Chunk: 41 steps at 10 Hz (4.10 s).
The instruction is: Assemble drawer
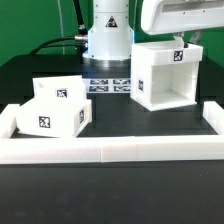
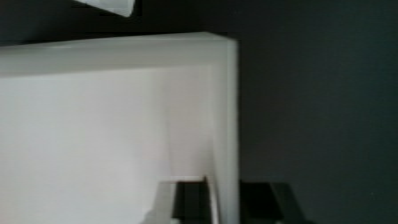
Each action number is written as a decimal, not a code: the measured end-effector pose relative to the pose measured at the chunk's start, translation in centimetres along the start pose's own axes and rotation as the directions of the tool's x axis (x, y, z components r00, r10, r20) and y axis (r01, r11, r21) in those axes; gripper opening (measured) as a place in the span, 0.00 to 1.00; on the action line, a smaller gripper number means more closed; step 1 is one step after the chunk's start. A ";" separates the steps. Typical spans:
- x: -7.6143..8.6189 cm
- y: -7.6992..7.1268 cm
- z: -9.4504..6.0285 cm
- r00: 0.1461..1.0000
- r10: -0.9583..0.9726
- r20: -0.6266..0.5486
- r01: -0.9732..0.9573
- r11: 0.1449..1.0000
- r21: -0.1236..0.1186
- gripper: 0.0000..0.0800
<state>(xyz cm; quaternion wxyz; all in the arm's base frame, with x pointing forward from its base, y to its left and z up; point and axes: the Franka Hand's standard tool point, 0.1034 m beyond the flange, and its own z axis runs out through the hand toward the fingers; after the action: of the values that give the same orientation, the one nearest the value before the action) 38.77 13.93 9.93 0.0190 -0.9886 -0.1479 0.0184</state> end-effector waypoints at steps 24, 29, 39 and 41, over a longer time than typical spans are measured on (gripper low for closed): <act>14.7 8.9 -1.0 0.967 0.197 -0.164 -0.194 0.980 0.030 0.05; 16.7 8.5 -1.2 0.959 0.218 -0.183 -0.214 0.976 0.041 0.05; 16.8 8.4 -1.3 0.662 0.736 -0.144 -0.714 0.677 0.178 0.05; 17.1 8.6 -1.4 0.577 0.807 -0.127 -0.780 0.591 0.205 0.06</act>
Offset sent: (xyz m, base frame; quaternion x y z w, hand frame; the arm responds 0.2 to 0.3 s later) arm 0.0000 0.0000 0.0000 0.0000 0.0000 0.0000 1.0000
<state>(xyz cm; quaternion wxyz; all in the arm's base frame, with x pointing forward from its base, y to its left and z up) 57.64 10.72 10.46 0.0863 -0.9427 0.3149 -0.0685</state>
